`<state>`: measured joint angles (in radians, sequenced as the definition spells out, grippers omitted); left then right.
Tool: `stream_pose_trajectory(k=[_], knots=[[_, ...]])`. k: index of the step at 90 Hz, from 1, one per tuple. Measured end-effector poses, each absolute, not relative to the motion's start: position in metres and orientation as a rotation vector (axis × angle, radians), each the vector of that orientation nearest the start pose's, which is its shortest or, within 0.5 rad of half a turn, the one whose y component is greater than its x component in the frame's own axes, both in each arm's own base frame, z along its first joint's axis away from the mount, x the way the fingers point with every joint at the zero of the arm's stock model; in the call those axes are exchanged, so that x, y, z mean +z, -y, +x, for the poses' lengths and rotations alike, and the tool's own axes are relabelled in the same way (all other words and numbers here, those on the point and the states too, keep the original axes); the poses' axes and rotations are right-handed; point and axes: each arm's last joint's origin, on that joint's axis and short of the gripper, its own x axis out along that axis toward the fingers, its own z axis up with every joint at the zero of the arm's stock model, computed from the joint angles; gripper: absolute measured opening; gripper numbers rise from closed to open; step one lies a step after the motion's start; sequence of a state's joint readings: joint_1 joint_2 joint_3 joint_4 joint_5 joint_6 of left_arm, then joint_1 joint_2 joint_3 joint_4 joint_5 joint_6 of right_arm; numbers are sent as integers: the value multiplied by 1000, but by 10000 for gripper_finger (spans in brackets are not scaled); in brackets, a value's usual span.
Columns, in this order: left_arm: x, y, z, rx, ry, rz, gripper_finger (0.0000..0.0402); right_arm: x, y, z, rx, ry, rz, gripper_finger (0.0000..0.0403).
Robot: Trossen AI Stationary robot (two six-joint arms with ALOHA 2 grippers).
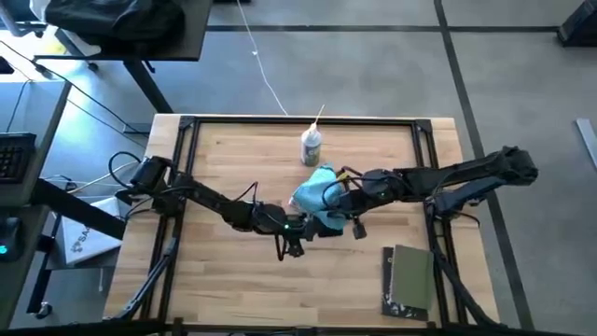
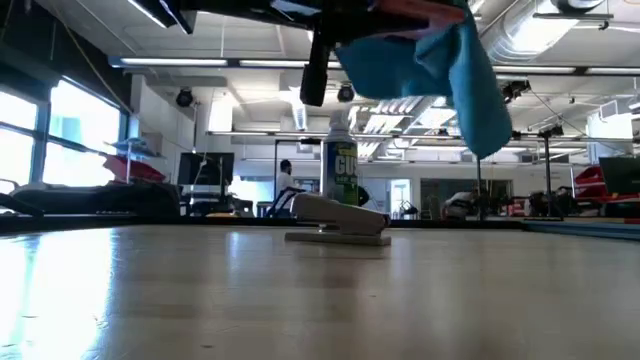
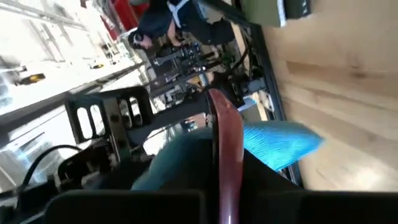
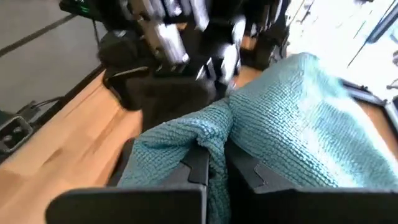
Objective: Apply microfiber cloth
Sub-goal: Wipe the pink phone with the blue microfiber cloth
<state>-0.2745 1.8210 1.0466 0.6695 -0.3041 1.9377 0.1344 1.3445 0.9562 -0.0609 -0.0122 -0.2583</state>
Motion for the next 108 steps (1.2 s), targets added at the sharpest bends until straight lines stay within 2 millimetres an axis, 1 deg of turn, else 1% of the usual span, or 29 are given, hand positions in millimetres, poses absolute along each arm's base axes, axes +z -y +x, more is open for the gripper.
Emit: stream_pose_trajectory(k=[13, 24, 33, 43, 52, 60, 70, 76, 89, 96, 108], knots=[[221, 99, 385, -78, -107, 1969, 6, 283, -30, 300, 107, -399, -353, 0], [222, 100, 385, -87, -90, 1968, 6, 290, -16, 296, 3, -395, -440, 0], [221, 103, 385, -101, -81, 1970, 6, 299, -6, 288, -64, -393, -487, 0], [225, 105, 385, -87, -57, 1981, 6, 311, 2, 272, -111, -393, -515, 0], [225, 105, 384, -90, -61, 1981, 6, 323, 3, 256, -90, -371, -508, 0], [223, 104, 385, -103, -76, 1978, 6, 327, 1, 248, -70, -367, -493, 0], [222, 104, 385, -105, -87, 1945, 6, 331, -3, 245, -70, -342, -422, 0], [221, 102, 385, -115, -100, 1923, 6, 333, -8, 245, -18, -315, -387, 0], [221, 99, 386, -110, -107, 1916, 7, 322, -21, 253, 158, -339, -337, 0], [220, 97, 386, -116, -111, 1914, 11, 314, -26, 259, 196, -368, -320, 0], [219, 97, 386, -127, -104, 1913, 14, 294, -35, 272, 238, -457, -326, 0]])
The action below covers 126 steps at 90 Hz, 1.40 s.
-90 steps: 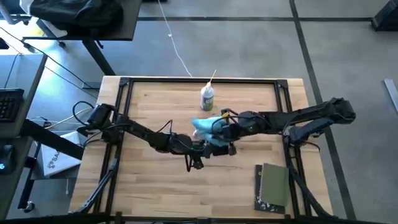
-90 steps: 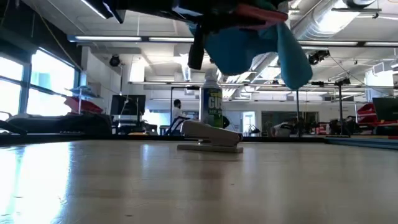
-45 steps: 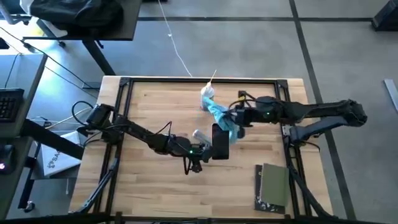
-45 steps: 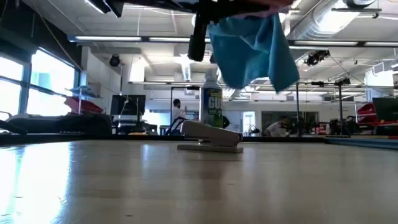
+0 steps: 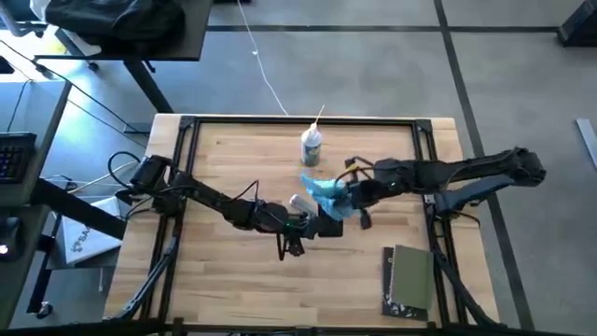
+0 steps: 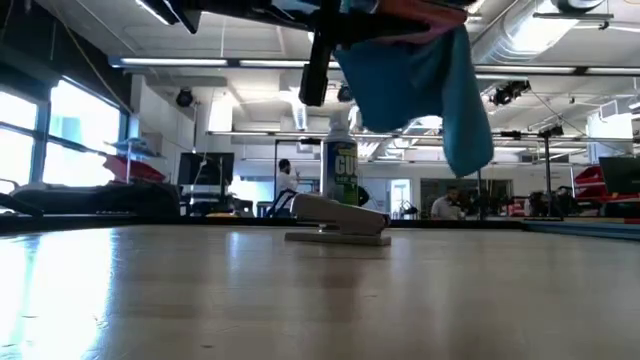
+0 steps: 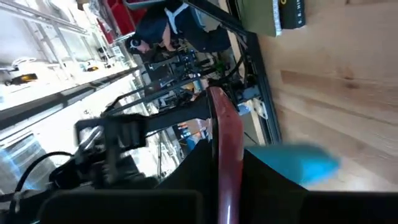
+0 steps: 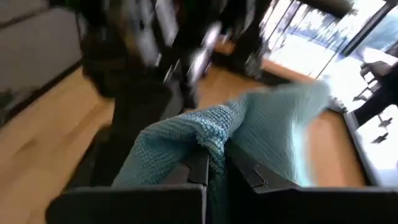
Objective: Apply microfiber cloth
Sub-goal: Wipe the pink phone with the blue microfiber cloth
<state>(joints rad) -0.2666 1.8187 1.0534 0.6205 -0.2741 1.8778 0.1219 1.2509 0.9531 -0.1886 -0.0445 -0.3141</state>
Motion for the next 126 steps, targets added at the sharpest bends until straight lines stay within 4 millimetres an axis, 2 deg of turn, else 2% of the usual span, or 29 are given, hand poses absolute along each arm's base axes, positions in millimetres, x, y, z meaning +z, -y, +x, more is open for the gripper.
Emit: stream_pose_trajectory(k=[20, 30, 38, 52, 69, 80, 93, 106, 126], knots=[[214, 94, 385, -156, -133, 1937, 14, 274, -37, 298, 202, -461, -387, 0], [214, 94, 385, -151, -145, 1941, 13, 274, -30, 303, 170, -436, -464, 0], [214, 93, 385, -150, -147, 1941, 13, 277, -21, 302, 79, -449, -522, 0], [215, 95, 386, -157, -120, 1950, 13, 290, -6, 287, -92, -496, -623, 0], [219, 96, 386, -140, -98, 1961, 12, 309, 3, 252, -242, -585, -704, 0], [218, 93, 387, -144, -119, 1960, 12, 323, 0, 230, -216, -540, -620, 0], [217, 89, 388, -142, -128, 1957, 12, 332, -5, 222, -118, -444, -468, 0], [218, 88, 388, -149, -103, 1958, 12, 316, -9, 233, -89, -504, -437, 0], [215, 89, 387, -165, -109, 1954, 12, 287, -17, 262, -43, -557, -413, 0]])
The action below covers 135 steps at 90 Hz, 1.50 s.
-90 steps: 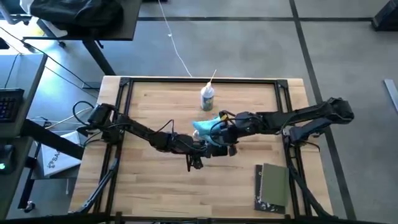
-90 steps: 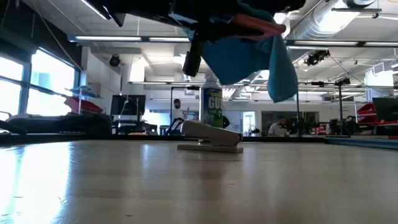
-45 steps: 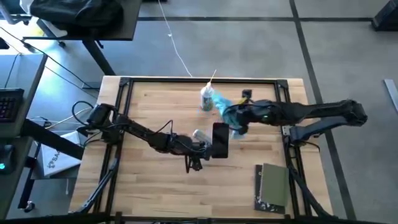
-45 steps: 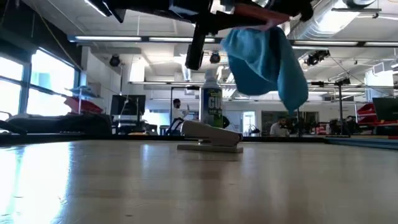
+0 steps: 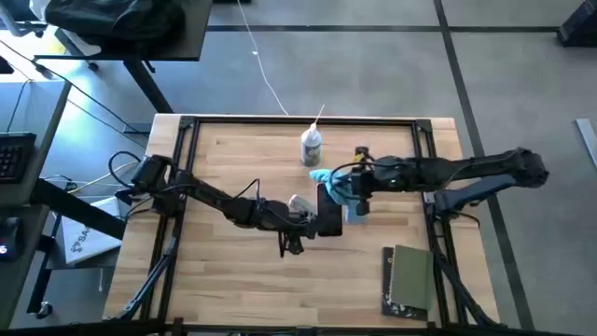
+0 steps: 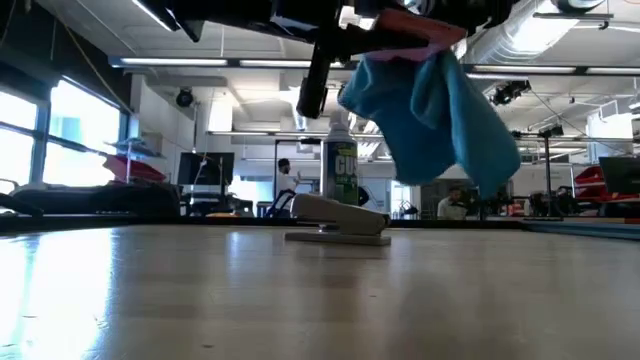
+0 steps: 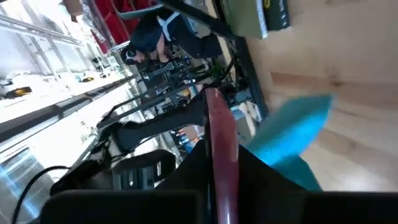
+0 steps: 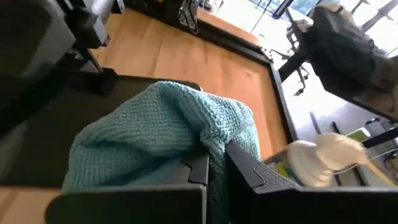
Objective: Apply microfiber cloth
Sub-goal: Wipe the pink phone with the blue microfiber cloth
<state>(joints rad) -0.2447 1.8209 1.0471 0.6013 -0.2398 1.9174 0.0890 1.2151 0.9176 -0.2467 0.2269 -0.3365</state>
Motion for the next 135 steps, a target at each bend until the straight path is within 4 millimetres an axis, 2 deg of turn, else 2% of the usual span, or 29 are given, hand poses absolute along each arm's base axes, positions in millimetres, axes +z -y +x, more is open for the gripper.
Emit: stream_pose_trajectory(k=[13, 30, 57, 69, 83, 102, 120, 135], knots=[[215, 89, 387, -159, -106, 1968, 12, 284, -34, 265, 90, -526, -374, 0], [217, 82, 389, -133, -114, 1979, 12, 281, -52, 261, 174, -548, -320, 0], [217, 77, 390, -125, -116, 1991, 12, 276, -60, 246, 149, -671, -211, 0], [218, 78, 390, -114, -121, 1990, 12, 279, -59, 236, 94, -694, -253, 0], [220, 78, 391, -95, -108, 1981, 12, 289, -49, 229, -42, -650, -396, 0], [222, 84, 390, -119, -47, 1956, 12, 303, -29, 232, -195, -568, -510, 0], [223, 93, 388, -146, 0, 1956, 12, 305, -16, 237, -134, -528, -454, 0], [224, 92, 388, -131, -19, 1809, 12, 307, -25, 238, 1, -472, -342, 0]])
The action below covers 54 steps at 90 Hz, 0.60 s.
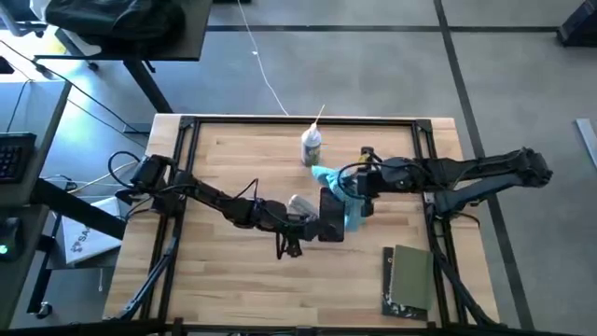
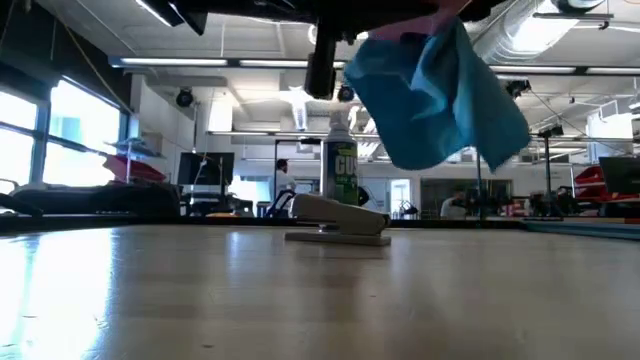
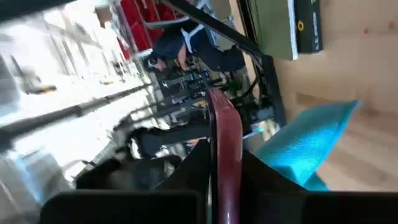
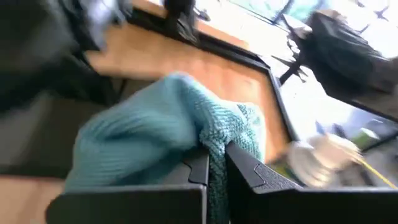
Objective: Apply microfiber cloth
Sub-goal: Wipe the pink phone with the blue microfiber cloth
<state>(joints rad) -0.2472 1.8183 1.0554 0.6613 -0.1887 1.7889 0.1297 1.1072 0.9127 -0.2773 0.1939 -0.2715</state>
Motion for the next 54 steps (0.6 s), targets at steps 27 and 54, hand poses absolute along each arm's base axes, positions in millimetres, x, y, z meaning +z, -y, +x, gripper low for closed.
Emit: stream_pose_trajectory(k=[27, 54], knots=[[232, 88, 389, -14, -6, 1555, 12, 305, -57, 229, 53, -489, -283, 0], [238, 67, 393, 87, 27, 1270, 12, 307, -87, 225, 106, -446, -167, 0]])
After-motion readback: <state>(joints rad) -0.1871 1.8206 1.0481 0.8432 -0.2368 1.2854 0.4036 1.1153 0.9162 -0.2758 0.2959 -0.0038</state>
